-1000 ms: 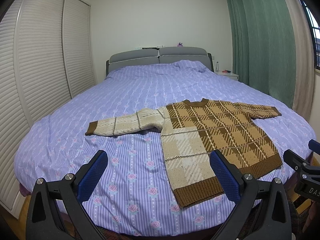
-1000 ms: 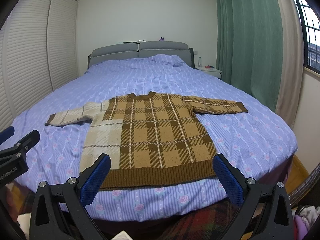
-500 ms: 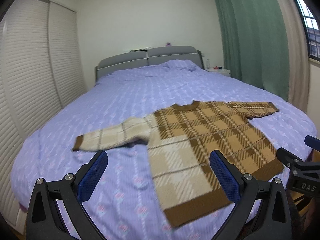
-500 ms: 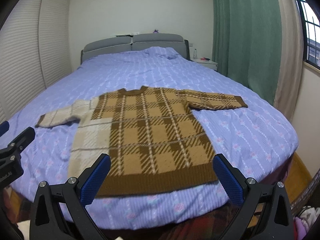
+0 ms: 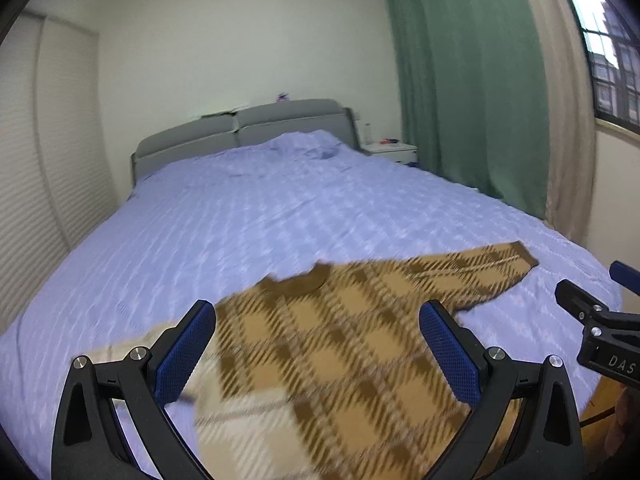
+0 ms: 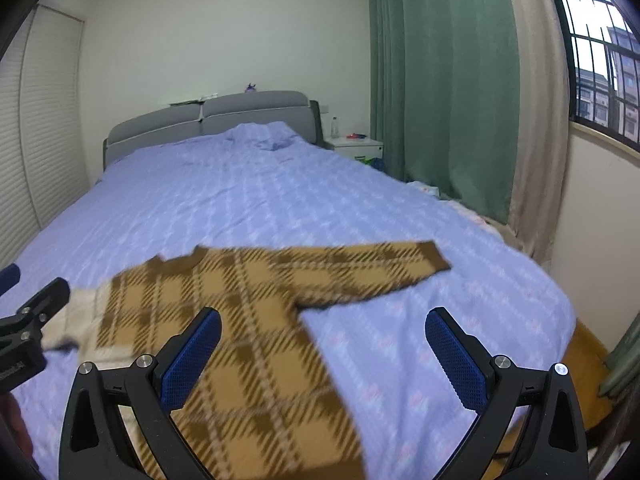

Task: Fold small clothes
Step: 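Move the right tool down to the brown sleeve cuff of the sweater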

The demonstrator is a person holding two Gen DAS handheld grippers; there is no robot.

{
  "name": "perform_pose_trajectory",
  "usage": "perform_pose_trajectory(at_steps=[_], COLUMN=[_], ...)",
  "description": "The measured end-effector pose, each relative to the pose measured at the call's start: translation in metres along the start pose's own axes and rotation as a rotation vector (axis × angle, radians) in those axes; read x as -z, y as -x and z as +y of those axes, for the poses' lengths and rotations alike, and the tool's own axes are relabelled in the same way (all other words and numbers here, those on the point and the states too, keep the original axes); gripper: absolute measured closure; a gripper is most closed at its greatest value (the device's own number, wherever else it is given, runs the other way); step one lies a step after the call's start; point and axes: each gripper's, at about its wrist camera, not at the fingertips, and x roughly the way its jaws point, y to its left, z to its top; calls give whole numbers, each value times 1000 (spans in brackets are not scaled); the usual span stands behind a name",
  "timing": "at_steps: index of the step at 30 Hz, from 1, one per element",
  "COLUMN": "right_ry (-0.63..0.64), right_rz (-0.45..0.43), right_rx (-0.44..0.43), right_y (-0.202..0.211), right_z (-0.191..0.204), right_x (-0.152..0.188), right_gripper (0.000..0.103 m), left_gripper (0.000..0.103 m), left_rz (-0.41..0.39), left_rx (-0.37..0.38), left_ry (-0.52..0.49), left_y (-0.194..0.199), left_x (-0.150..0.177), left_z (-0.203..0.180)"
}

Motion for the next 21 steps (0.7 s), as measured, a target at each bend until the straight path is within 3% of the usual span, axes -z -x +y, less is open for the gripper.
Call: perform_pose_trajectory(at_steps=[4,11,15,21], right_ry=[5,-107,-217,-300], right_rz=[3,34,96,138], right_rx=[7,-47,-58,-38], right_y=[-28,-96,-147,-206], right_z=[-31,-100,-135,-170], right_x=[-22,-38,-33,-25], right_gripper=[0,0,0,1], left_gripper=[0,0,0,0], left_rz=[37,107,134,175], left_rx=[54,50,28,93], left_ry=[-24,-37,-80,-156], left_y=[-43,-115,-153,-195], left_x=[-30,-59,-66,-60], left_z=[-42,-102,-135,-184])
